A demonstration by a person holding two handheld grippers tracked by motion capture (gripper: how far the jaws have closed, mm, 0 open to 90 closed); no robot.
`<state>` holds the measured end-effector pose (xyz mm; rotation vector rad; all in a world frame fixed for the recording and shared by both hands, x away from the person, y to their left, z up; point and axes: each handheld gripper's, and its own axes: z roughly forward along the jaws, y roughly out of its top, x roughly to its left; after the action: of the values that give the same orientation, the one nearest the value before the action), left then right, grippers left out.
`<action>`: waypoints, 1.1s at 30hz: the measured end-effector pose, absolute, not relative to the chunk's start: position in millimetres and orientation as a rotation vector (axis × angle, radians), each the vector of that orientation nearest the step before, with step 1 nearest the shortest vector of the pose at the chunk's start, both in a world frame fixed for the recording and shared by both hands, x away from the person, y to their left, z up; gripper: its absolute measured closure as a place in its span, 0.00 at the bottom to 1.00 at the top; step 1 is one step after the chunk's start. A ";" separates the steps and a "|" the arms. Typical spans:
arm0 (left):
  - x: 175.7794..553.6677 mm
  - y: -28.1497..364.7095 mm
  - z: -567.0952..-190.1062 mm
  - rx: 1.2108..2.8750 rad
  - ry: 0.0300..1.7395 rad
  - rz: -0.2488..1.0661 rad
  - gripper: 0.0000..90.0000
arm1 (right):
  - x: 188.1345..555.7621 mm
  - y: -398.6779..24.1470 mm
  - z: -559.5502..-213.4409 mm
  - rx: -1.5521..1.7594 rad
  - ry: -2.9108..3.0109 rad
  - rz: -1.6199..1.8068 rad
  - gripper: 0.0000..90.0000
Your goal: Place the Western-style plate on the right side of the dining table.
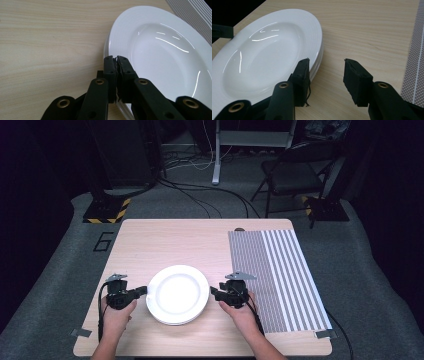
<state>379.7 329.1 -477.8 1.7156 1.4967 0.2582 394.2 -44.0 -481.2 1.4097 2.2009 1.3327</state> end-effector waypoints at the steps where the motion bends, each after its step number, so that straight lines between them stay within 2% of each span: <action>1: 379.7 329.1 -477.8 1.716 1.497 0.258 0.96 | 394.5 -43.5 -481.6 1.418 2.205 1.343 0.62; 20: 377.5 330.3 -479.8 1.692 1.497 0.242 0.97 | 388.3 -16.7 -490.3 1.406 2.317 1.359 0.57; 33: 378.6 328.4 -482.2 1.689 1.507 0.214 0.96 | 385.5 -18.8 -483.3 1.480 2.281 1.403 0.59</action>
<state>378.6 328.4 -482.2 1.6894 1.5069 0.2144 385.5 -18.8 -483.3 1.4799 2.2810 1.4032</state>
